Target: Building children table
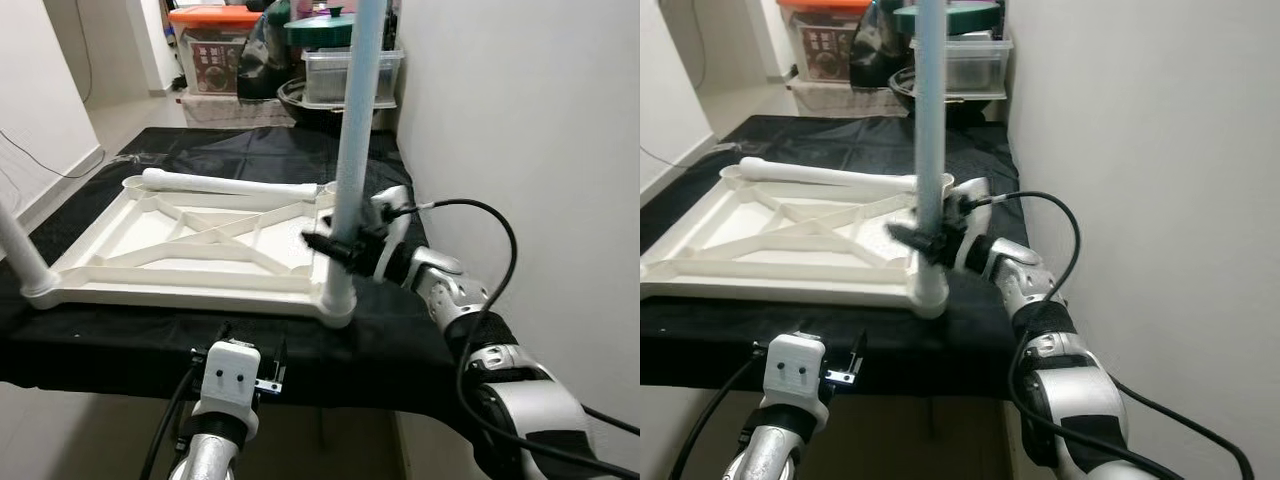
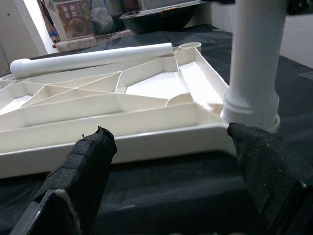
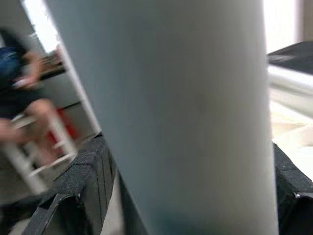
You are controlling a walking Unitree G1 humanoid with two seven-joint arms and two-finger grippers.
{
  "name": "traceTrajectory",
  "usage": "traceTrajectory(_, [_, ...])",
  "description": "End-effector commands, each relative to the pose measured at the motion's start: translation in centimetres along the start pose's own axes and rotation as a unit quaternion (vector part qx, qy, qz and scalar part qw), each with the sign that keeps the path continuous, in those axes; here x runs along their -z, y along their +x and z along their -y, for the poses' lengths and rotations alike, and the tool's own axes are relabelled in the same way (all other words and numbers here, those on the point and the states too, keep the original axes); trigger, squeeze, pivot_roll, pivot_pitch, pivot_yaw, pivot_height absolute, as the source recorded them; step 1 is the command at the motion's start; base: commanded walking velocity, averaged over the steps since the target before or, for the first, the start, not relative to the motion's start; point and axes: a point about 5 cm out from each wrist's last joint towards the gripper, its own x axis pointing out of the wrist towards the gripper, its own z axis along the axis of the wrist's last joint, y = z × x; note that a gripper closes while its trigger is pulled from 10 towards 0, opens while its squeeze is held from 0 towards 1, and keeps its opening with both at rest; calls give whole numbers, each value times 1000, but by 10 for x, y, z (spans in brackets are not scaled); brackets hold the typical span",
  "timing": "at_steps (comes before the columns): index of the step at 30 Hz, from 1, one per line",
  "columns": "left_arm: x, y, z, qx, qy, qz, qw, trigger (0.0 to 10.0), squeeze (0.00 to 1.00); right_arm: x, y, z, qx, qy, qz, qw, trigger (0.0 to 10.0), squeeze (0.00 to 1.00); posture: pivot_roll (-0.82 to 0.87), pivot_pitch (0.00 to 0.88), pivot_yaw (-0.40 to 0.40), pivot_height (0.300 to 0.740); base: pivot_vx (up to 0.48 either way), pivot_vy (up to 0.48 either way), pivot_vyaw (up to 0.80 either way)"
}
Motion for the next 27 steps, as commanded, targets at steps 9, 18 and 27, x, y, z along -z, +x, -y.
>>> traceTrajectory(9, [2,-1,2,0,1,-1,1000,10000,0,0,22,-8,-38,-43,-44,997,4392,0,80,0,-23,740,0,0,0])
traceTrajectory(18, [2,0,2,2,-1,0,1000,10000,0,0,23,-5,-2,-25,-14,1000,0,0,61,0,-17,740,0,0,0])
traceTrajectory(27, [2,1,-1,2,1,0,1000,10000,0,1,3,34,425,-15,46,904,0,0,65,0,5,740,0,0,0])
